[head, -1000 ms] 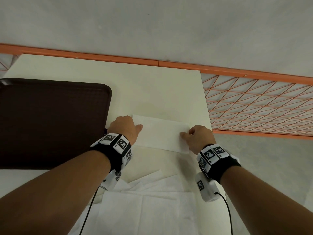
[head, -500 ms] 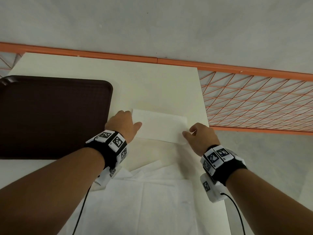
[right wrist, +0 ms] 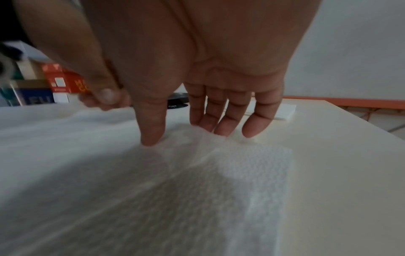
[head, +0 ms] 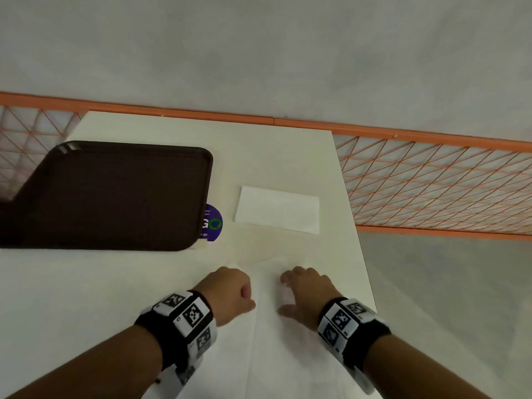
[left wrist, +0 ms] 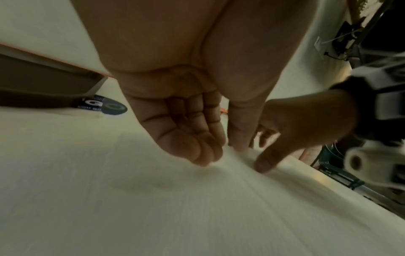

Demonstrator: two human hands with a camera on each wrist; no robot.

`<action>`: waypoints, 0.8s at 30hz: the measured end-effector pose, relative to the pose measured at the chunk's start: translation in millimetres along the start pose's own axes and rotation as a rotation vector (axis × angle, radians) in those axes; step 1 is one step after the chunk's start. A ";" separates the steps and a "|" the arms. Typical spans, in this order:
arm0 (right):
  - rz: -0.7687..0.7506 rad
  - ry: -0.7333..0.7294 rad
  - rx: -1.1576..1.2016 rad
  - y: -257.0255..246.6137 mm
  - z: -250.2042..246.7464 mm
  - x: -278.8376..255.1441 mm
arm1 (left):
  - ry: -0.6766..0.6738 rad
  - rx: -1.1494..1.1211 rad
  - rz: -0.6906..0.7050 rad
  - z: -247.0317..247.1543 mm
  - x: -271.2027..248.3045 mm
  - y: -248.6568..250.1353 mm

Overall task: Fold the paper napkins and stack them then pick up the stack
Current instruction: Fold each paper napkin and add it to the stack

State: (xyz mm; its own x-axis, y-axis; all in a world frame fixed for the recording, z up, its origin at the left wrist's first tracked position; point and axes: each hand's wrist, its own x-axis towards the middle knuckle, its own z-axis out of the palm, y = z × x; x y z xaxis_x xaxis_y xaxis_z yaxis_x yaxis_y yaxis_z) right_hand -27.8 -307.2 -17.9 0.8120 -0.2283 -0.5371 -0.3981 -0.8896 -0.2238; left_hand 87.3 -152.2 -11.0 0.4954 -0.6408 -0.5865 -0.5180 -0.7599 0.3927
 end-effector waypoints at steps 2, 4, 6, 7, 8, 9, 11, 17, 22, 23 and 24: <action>0.016 -0.003 -0.026 -1.5 1.5 3.4 | -0.045 0.003 0.005 13.9 -8.4 -3.2; 0.040 -0.024 -0.022 -2.6 2.0 5.8 | -0.034 -0.035 -0.003 21.3 -12.9 -7.3; 0.058 -0.029 -0.039 -5.5 0.6 7.5 | -0.009 -0.076 -0.008 24.5 -16.5 -11.1; 0.069 -0.031 -0.045 -7.0 -0.7 8.1 | 0.002 -0.097 -0.008 25.4 -17.8 -12.4; 0.081 -0.040 -0.038 -8.4 -2.4 8.3 | 0.015 -0.117 -0.006 26.3 -18.9 -13.0; 0.094 -0.052 -0.022 -10.0 -4.2 7.6 | 0.026 -0.132 -0.007 27.3 -20.2 -13.1; 0.105 -0.049 0.015 -13.1 -6.3 4.9 | 0.040 -0.148 -0.017 28.0 -22.3 -12.6; 0.060 0.031 0.105 -23.6 -10.2 -11.2 | 0.161 -0.030 0.100 21.8 -34.4 -4.6; -0.072 0.068 0.108 -32.6 -24.2 -25.5 | 0.303 0.185 0.303 -0.3 -34.2 5.6; -0.081 0.076 0.116 -33.5 -27.9 -28.2 | 0.282 0.179 0.297 -4.7 -34.2 6.7; -0.086 0.082 0.126 -33.3 -31.1 -30.2 | 0.257 0.171 0.282 -7.6 -34.1 6.7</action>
State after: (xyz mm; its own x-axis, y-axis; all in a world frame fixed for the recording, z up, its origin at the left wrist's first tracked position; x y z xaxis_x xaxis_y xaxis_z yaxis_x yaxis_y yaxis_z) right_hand -25.8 -283.0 31.1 0.8756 -0.1892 -0.4445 -0.3716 -0.8517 -0.3695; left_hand 72.3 -136.2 17.1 0.4646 -0.8439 -0.2684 -0.7556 -0.5358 0.3768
